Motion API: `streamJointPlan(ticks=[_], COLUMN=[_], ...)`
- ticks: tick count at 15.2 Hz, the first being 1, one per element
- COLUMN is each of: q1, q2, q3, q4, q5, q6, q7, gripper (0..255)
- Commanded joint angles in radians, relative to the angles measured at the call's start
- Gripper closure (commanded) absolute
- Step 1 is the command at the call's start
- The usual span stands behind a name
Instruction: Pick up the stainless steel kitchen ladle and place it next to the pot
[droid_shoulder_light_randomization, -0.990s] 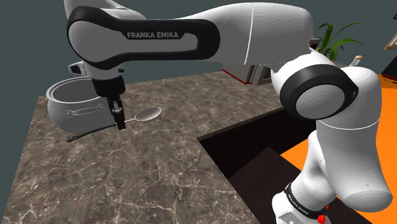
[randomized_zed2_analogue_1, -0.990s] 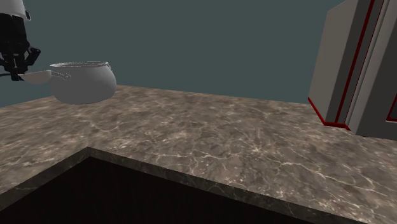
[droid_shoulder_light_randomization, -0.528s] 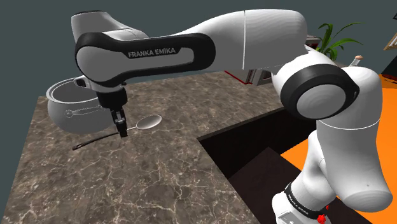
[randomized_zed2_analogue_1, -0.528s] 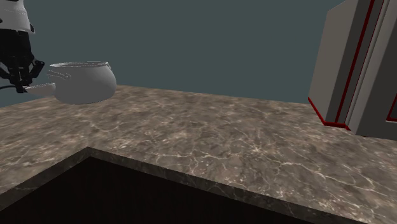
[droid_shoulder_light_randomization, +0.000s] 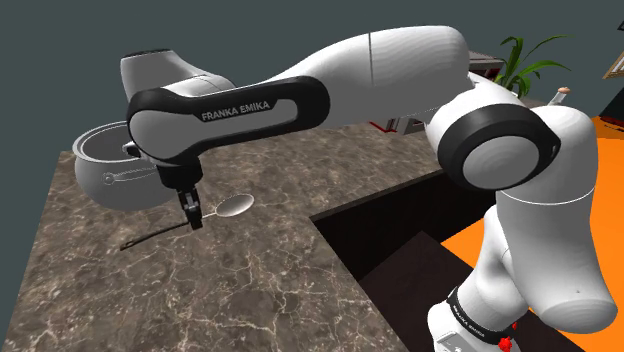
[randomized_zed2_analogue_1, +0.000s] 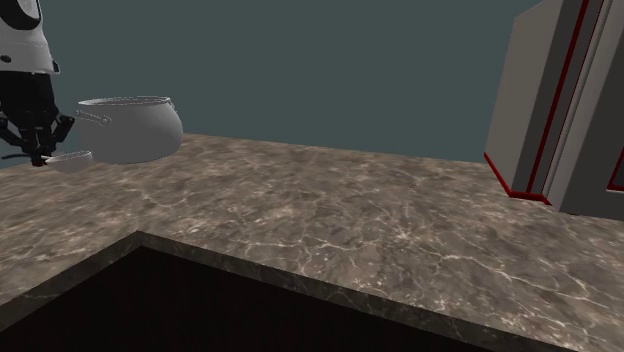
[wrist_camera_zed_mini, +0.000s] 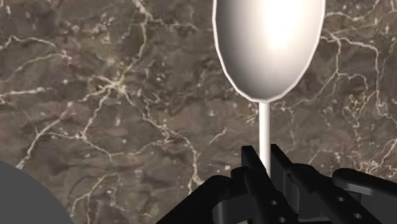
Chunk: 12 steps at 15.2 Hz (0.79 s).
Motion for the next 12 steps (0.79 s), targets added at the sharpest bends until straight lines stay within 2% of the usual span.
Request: streamJointPlan(ticks=[1,8,12], q1=[0.0,0.0,0.0], q2=[0.002,0.028,0.028], q3=[0.0,0.001,0.001], q4=[-0.027,-0.079,-0.079], q5=[0.001,0.004,0.004], q6=[0.03,0.107,0.107], q7=[-0.003,-0.01,-0.01], gripper=[255,255,255])
